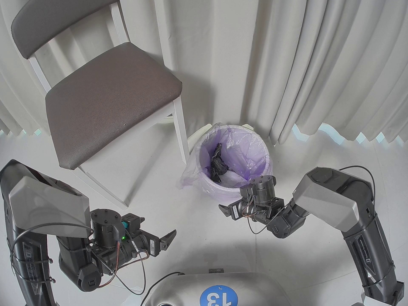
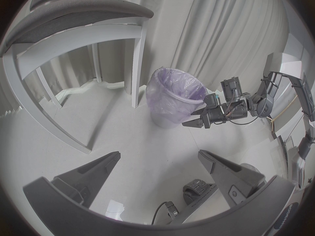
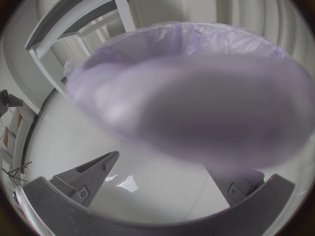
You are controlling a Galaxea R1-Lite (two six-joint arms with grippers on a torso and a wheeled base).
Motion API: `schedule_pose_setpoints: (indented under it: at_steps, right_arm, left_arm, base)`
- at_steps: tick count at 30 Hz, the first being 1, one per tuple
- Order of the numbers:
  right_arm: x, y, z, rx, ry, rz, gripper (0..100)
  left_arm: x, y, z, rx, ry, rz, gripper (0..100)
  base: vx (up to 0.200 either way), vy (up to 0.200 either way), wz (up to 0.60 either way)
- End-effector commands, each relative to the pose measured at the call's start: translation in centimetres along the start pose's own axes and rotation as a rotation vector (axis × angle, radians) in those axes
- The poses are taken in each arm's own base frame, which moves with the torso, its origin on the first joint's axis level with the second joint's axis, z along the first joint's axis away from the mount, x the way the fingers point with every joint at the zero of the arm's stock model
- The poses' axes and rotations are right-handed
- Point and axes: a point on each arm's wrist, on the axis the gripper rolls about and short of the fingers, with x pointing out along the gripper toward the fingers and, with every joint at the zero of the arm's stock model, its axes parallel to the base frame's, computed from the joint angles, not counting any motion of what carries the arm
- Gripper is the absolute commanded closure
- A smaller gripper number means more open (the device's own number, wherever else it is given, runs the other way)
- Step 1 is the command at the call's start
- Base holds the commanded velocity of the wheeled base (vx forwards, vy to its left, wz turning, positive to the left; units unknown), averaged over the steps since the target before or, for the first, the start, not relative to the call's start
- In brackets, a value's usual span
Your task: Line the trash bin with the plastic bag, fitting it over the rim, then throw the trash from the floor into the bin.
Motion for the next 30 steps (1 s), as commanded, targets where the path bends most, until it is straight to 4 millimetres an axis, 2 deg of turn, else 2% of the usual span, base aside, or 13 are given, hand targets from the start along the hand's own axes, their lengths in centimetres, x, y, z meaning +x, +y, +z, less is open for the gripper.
schedule_pose_setpoints:
  at_steps: [1,13,19,20,25,30]
  right_arm:
    - [0.2,-1.7,0.0,0.034,-0.025,-0.05,0]
    - [0.8,-3.6,-0.7,0.059,-0.135,-0.176,0]
    - [0.9,-3.7,-0.8,0.06,-0.135,-0.174,0]
    - [0.9,-3.7,-0.8,0.06,-0.133,-0.173,100]
    - [1.0,-4.3,-0.7,0.064,-0.132,-0.175,100]
    - [1.2,-6.6,-0.8,0.082,-0.131,-0.2,100]
  left_arm:
    - [0.1,-0.1,0.1,0.0,-0.013,-0.004,0]
    - [0.2,-0.2,0.0,0.001,-0.01,-0.007,0]
    - [0.2,-0.2,0.0,0.002,-0.01,-0.008,0]
    - [0.2,-0.2,0.0,0.002,-0.01,-0.008,0]
    - [0.4,-0.2,0.0,0.002,-0.012,-0.007,0]
    - [0.6,-0.2,-0.2,-0.001,-0.008,-0.007,0]
  base:
    - [0.0,0.0,0.0]
    - [0.0,0.0,0.0]
    - [0.0,0.0,0.0]
    - [0.0,0.0,0.0]
    - [0.0,0.0,0.0]
    - [0.0,0.0,0.0]
